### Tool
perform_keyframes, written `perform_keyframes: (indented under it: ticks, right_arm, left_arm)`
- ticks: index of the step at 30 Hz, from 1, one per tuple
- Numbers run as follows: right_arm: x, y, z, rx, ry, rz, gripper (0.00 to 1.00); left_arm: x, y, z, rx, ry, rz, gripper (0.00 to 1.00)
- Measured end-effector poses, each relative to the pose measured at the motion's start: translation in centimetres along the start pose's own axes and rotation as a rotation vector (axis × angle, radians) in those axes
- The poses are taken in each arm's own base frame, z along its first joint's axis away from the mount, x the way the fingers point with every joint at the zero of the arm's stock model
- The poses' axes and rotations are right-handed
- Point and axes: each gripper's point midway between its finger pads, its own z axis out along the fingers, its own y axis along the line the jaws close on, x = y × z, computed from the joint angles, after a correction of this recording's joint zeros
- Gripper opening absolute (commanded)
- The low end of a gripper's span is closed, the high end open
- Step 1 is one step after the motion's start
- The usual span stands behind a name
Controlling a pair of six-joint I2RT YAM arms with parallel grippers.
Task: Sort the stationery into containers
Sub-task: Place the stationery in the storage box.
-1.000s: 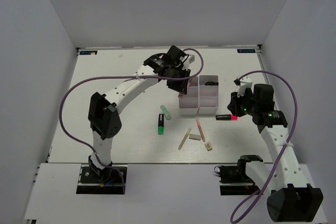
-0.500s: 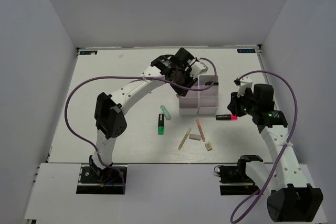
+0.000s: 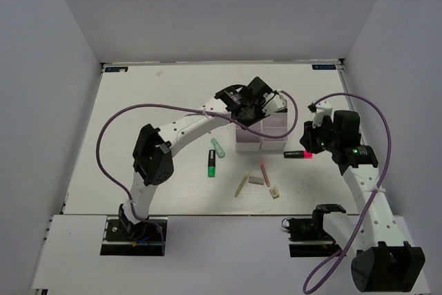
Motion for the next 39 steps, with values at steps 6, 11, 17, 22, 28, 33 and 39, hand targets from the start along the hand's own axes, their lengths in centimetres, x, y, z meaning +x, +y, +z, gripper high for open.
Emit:
perform_keyframes:
  ticks: [6,11,17,22,28,33,39]
  right_arm:
    - [0.0,-0.1,0.0,0.005,0.001,0.000,0.30]
    - [0.0,-0.1,0.0,0.005,0.001,0.001,0.30]
    - [0.0,-0.1,0.0,0.005,0.002,0.001,0.30]
    - [0.0,-0.1,0.0,0.005,0.002,0.000,0.32]
    - [0.0,-0.1,0.0,0.005,0.001,0.000,0.32]
    - [0.0,-0.1,0.0,0.005,0.001,0.000,0.32]
    - [0.0,-0.1,0.0,0.005,0.001,0.000,0.32]
  left_arm:
    - [0.2,1.0,1.9,-0.068,0.023,0.031,0.00]
    - [0.3,1.0,2.9,-0.076,0.028,0.030,0.00]
    - [-0.1,1.1,3.2,-0.084,0.010,0.015,0.06]
    - [-0.3,1.2,3.3,-0.089,0.002,0.000,0.17]
    - [-0.1,1.0,3.5,-0.088,0.006,-0.019,0.32]
    - [0.3,0.8,3.8,-0.088,0.015,-0.028,0.39]
    - [0.2,1.0,3.8,-0.101,0.011,-0.038,0.50]
